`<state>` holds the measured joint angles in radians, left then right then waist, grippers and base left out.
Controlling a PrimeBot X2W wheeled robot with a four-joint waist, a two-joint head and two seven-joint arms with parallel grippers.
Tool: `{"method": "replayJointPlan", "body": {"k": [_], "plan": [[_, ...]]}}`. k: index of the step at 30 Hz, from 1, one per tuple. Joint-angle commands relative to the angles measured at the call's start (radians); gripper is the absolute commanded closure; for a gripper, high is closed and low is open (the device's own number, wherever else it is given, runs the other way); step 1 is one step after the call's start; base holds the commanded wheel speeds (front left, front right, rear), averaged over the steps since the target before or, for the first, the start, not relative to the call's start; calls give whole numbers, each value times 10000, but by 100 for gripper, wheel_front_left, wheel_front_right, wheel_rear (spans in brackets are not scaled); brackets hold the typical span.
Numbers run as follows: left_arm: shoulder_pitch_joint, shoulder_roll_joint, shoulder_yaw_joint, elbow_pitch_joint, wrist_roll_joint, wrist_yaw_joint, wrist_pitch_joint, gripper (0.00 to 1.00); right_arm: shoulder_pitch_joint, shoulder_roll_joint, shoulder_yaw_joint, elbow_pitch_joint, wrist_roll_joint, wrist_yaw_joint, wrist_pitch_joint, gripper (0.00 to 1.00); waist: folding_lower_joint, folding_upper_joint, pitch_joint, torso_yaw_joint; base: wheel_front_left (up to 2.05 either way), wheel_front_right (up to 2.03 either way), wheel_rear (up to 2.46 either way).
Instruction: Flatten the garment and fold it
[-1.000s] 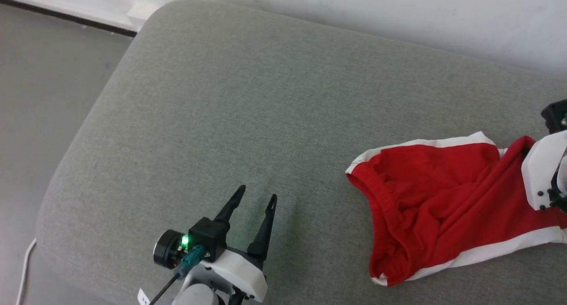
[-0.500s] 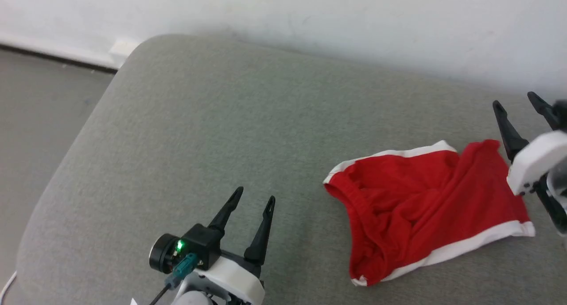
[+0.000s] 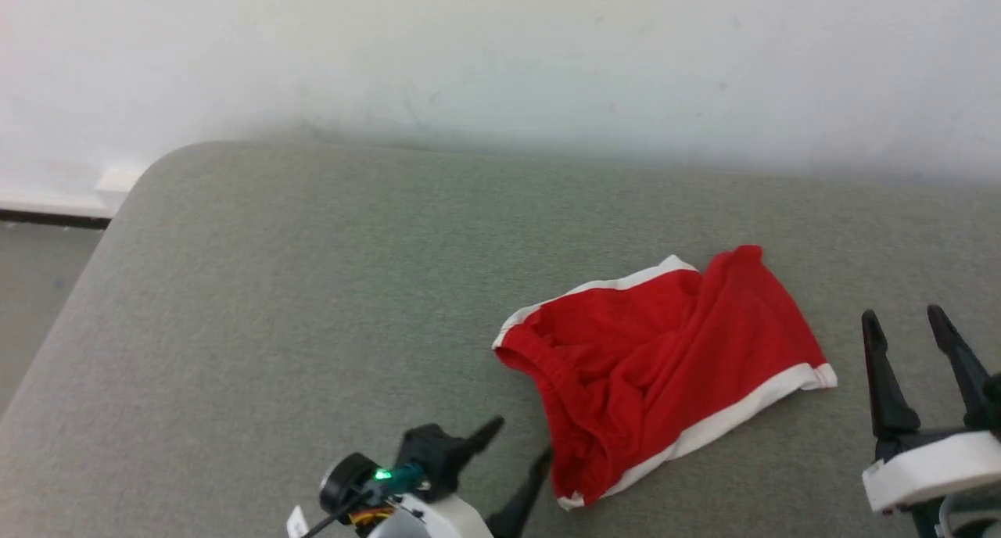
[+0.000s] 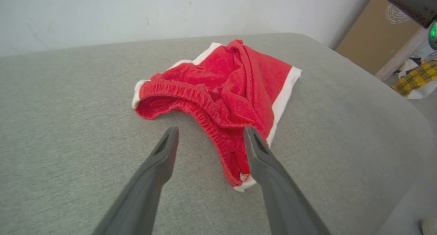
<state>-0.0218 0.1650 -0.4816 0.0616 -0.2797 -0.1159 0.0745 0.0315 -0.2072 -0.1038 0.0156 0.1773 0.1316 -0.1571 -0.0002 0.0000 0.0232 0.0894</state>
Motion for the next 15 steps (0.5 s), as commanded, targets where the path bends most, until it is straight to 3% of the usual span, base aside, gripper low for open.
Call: {"method": "replayJointPlan", "body": {"k": [1,8,15], "plan": [[41,177,-302,-222,-191,-98,548,0,309,347,-170,-377,-149,-9,178,0,2,0,-44,-493,0,0,0],[-547,483,-1631,-399,-862,-140,2712,0,812,898,-122,-985,-470,-9,592,0,2,0,407,-1112,0,0,0],[-1308,487,-2002,353,-774,-144,2800,0,669,979,-62,-1009,-478,-9,641,0,2,0,891,-1574,0,0,0]]}}
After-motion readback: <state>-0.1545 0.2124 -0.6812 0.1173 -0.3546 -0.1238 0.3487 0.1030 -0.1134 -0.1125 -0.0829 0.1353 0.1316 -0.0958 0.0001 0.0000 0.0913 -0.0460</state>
